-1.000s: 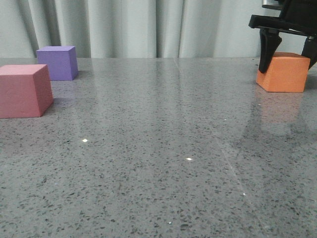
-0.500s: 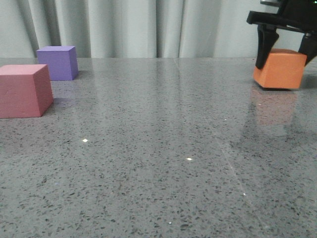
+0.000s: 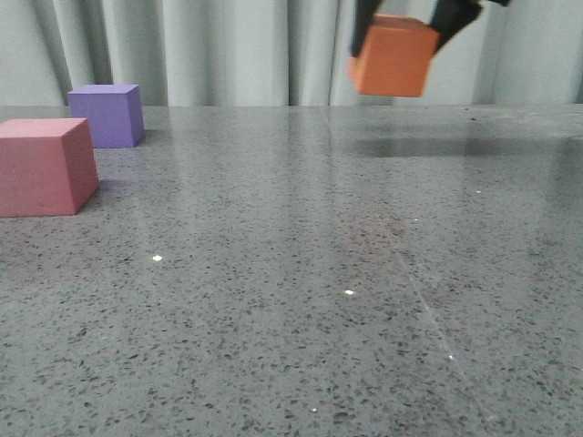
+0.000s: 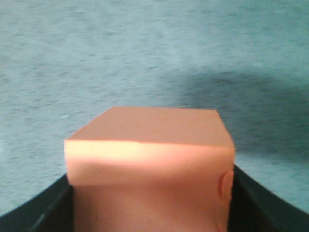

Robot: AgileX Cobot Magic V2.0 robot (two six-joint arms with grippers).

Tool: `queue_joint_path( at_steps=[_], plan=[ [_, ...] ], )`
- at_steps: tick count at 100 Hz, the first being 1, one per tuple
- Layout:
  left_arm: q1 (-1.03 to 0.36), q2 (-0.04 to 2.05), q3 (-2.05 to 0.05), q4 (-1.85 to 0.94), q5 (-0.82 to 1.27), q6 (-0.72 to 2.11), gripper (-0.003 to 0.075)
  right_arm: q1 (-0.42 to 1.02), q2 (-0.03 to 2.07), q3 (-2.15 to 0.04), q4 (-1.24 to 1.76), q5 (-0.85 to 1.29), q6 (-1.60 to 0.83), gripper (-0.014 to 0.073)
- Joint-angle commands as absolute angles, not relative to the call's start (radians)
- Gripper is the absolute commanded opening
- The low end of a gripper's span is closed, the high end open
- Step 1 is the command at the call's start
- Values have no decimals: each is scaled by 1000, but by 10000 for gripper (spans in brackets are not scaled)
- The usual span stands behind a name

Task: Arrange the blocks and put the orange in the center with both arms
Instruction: 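Carry the orange cube toward the table center and release it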

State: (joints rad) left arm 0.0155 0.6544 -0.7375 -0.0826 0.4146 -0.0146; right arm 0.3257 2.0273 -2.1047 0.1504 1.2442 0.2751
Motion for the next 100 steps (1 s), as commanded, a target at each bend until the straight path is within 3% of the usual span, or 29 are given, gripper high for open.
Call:
queue_joint_path(
  at_steps=[1, 28, 82, 90, 100],
  plan=[
    [17, 657, -775, -93, 334, -23, 617, 373, 1984, -2148, 145, 1325, 324, 202],
    [17, 657, -775, -93, 334, -23, 617, 498, 2028, -2151, 145, 1261, 410, 202],
    [17, 657, -775, -93, 336, -23, 617, 504, 2130, -2151, 183, 1298, 414, 216],
    [17, 657, -775, -93, 336, -23, 617, 504, 2133, -2151, 184, 1306, 414, 307],
    [17, 657, -775, -93, 336, -23, 617, 504, 2133, -2151, 192, 1307, 414, 549]
  ],
)
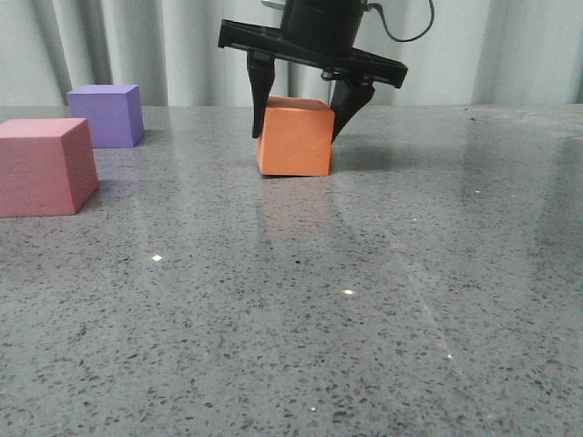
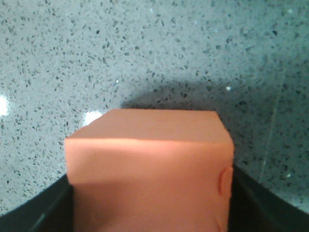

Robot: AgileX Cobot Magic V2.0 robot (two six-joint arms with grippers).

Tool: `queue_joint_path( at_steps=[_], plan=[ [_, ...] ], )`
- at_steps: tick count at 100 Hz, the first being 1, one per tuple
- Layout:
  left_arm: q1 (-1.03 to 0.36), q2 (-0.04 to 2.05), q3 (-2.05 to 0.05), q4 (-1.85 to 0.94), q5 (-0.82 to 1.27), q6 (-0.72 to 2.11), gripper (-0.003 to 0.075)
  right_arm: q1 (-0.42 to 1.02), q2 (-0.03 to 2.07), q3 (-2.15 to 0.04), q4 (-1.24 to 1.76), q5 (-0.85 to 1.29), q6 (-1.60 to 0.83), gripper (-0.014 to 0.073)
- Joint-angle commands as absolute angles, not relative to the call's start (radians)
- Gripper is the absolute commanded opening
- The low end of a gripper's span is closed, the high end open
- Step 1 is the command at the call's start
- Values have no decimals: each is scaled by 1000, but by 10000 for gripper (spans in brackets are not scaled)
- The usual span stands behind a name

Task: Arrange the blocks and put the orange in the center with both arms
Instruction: 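Carry the orange cube toward the table center and release it, then raise the right gripper away from the orange cube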

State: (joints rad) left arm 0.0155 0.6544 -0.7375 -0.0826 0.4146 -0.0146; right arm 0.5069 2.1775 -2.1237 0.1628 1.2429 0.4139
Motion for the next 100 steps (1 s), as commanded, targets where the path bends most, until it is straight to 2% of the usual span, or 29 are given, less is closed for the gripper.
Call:
queue_joint_path(
  at_steps=[1, 4, 17, 100],
  plan=[
    [17, 657, -775, -93, 336, -23, 617, 504, 2133, -2151, 192, 1308, 414, 565],
    [17, 657, -775, -93, 336, -23, 617, 504, 2133, -2151, 194, 1313, 414, 619],
    [17, 657, -775, -93, 336, -23, 617, 504, 2133, -2151, 195, 1321, 414, 575],
    [17, 657, -775, -93, 336, -23, 617, 507, 1926, -2150, 163, 1321, 374, 569]
  ],
)
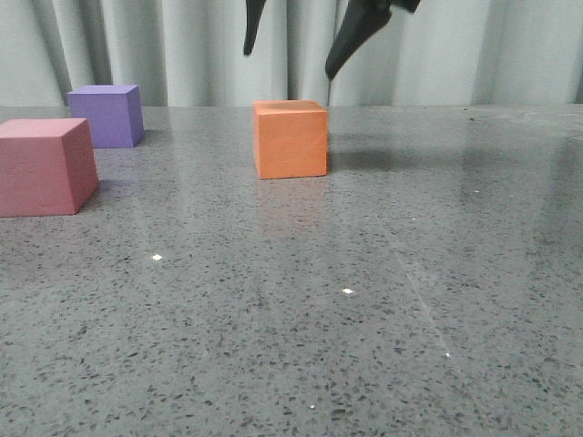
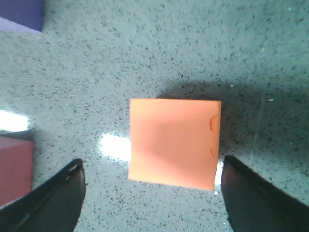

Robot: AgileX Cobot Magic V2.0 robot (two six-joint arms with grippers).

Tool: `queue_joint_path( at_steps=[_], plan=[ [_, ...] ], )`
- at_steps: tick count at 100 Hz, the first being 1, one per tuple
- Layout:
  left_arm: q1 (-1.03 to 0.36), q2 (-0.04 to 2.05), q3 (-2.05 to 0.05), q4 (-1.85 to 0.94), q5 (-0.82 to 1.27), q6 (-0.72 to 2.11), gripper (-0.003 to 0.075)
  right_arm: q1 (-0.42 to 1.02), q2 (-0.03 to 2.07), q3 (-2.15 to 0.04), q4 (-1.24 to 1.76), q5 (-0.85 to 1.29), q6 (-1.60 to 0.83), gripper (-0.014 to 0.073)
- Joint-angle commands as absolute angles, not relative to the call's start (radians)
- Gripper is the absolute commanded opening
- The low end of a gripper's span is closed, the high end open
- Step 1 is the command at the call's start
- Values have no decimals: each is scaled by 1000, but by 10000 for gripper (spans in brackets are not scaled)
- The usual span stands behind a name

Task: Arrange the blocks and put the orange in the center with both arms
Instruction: 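Raise the right gripper away from the orange cube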

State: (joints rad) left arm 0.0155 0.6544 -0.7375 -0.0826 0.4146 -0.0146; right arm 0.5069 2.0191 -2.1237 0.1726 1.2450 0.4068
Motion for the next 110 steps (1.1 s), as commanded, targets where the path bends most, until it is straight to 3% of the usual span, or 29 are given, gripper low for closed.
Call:
queue_joint_path(
  at_steps=[1, 38, 110],
  plan=[
    [17, 657, -775, -93, 336, -23, 617, 508, 1922, -2150, 162, 1321, 365, 569],
    [17, 657, -775, -93, 336, -23, 617, 550, 1765, -2034, 89, 1217, 308, 569],
    [17, 702, -815, -132, 347, 0, 622, 569, 1127, -1064, 89, 586, 308, 569]
  ],
)
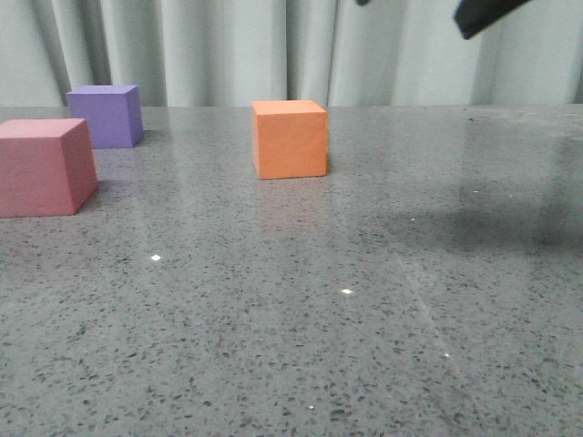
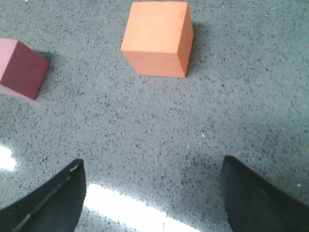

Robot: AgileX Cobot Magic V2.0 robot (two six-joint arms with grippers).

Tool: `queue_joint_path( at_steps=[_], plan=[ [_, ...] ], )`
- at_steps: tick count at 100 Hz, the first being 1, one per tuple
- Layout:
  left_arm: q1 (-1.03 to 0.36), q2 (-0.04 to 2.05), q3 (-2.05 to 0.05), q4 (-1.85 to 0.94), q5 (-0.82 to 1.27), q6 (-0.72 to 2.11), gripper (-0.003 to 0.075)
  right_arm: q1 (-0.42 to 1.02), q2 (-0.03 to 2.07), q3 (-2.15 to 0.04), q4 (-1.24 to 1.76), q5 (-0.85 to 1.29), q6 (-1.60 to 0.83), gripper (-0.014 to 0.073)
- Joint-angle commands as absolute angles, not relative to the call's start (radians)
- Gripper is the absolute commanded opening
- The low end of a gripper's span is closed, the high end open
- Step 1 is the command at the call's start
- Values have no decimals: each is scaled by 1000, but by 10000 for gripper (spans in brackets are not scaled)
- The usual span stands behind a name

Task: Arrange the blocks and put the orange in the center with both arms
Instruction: 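Raise the right gripper away from the orange cube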

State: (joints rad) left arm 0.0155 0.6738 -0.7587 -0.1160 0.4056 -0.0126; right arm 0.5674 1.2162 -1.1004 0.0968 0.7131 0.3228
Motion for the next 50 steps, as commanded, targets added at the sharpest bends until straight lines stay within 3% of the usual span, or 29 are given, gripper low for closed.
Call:
queue_joint_path(
  at_steps=[1, 24, 50],
  plan=[
    [17, 704, -817, -134, 351, 6, 622, 569, 1121, -1051, 89, 582, 308, 569],
    [17, 796, -892, -260, 368, 178, 623, 569, 975, -926, 89, 502, 308, 569],
    [-43, 972, -1031, -475, 474, 514, 621, 569, 964, -925, 89, 504, 308, 569]
  ],
)
